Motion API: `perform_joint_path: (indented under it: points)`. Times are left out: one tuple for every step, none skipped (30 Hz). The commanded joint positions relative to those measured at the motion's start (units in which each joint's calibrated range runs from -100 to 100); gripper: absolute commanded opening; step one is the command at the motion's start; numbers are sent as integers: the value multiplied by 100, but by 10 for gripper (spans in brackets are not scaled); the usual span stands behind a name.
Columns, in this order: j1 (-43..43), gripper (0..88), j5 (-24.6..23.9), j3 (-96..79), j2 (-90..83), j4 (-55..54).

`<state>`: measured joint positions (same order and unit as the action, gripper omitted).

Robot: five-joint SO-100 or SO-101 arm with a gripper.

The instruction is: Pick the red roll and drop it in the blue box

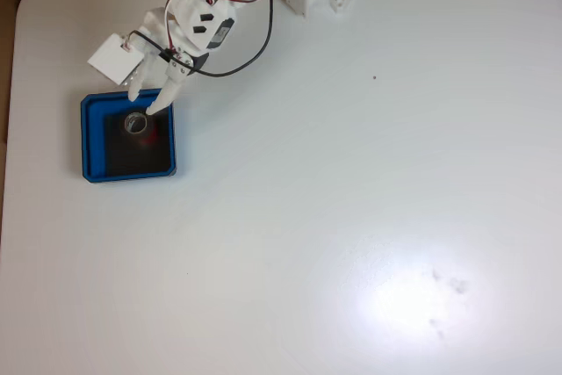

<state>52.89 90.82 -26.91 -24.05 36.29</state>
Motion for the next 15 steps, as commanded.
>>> perform_joint_path:
  points:
    - [-48, 55, 16, -831, -798, -428]
    - [-48, 55, 16, -1074, -965, -494]
    - [-48, 55, 16, -1317, -1132, -543]
    - [-48, 55, 16, -1514, -1291, -551]
    - [-48, 55, 16, -1667, -1433, -551]
    - [-48, 55, 16, -1775, -1567, -551]
    - [-48, 55, 16, -1820, -1667, -551]
    - [-48, 55, 16, -1856, -1767, -551]
    - [-48, 55, 16, -1874, -1868, -551]
    - [-48, 55, 16, -1883, -1960, -543]
    - [-48, 55, 25, -1892, -2052, -543]
    - [-48, 55, 25, -1901, -2169, -543]
    - [-48, 55, 25, -1937, -2278, -543]
    - [-48, 55, 25, -2035, -2395, -543]
    - [-48, 55, 25, -2170, -2553, -543]
